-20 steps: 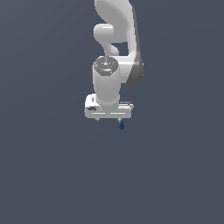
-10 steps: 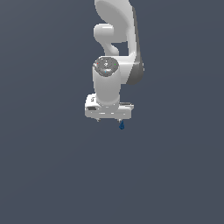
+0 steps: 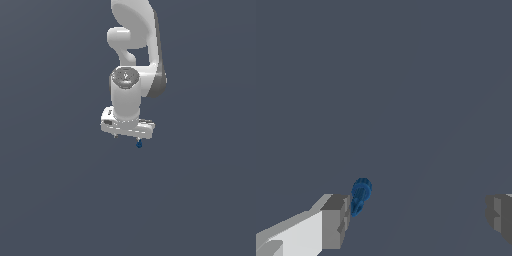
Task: Pick up the object and move it to a goal position.
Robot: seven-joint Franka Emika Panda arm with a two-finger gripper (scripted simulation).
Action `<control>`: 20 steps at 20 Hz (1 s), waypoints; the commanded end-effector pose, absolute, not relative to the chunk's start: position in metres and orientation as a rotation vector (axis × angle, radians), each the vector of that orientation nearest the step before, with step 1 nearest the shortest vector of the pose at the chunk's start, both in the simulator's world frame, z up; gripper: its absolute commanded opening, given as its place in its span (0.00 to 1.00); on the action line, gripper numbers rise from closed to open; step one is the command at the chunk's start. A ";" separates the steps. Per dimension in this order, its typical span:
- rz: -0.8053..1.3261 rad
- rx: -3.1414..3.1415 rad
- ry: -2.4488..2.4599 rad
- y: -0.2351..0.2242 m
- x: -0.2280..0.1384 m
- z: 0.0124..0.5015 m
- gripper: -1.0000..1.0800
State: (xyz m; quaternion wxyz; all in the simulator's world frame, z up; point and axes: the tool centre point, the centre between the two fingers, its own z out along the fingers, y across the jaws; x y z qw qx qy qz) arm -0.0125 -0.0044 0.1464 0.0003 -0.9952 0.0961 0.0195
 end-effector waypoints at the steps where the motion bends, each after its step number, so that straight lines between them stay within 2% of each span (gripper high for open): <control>1: 0.059 -3.117 0.387 0.000 -0.014 0.143 0.96; 20: 0.037 -2.946 1.097 0.030 -0.032 0.119 0.96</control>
